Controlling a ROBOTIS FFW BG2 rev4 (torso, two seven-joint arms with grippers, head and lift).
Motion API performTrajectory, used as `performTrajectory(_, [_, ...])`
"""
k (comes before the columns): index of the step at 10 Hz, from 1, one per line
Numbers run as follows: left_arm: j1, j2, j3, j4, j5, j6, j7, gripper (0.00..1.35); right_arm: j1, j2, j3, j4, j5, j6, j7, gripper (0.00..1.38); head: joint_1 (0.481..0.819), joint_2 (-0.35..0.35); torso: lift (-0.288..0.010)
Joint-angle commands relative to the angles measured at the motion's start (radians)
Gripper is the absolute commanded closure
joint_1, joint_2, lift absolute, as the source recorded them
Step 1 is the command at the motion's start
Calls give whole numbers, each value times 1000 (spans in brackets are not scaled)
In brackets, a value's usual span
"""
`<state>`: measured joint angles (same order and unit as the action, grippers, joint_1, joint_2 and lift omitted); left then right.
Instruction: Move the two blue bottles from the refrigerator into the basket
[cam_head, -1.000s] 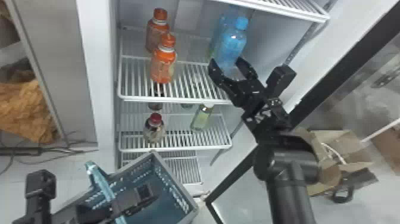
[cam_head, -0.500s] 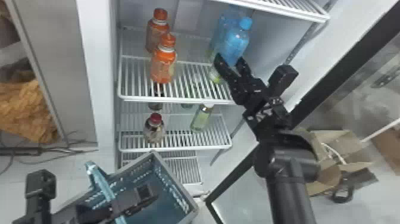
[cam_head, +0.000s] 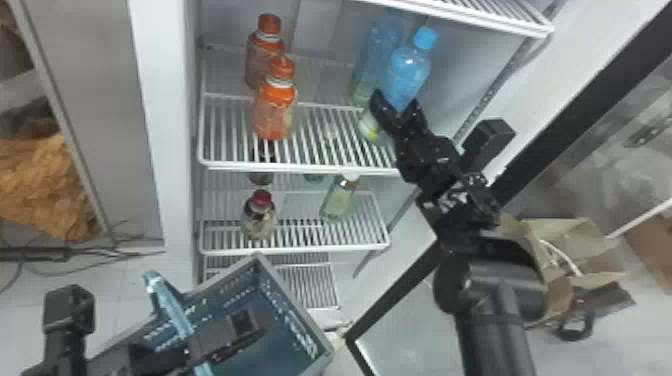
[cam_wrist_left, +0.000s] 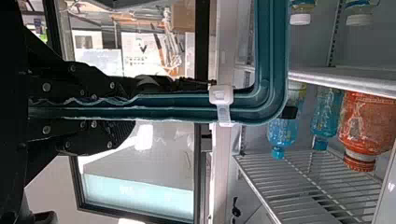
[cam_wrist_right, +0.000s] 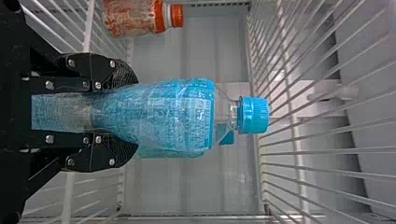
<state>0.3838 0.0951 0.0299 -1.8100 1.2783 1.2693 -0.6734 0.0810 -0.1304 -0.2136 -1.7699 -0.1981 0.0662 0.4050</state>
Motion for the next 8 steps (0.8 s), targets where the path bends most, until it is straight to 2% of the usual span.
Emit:
performTrajectory(1, [1,0,0,0,0,0,0,1202,44,2,-8,-55,-17,2,0,1276,695,-350,-10])
performTrajectory(6, [1,0,-2,0,2,-3,0,1202,260,15,-32,-357,-69,199,34,1276,695,-350,-10])
performTrajectory(8, [1,0,-2,0,2,-3,0,1202,312,26,-36,-423,-81,270,51,1276,695,-350,-10])
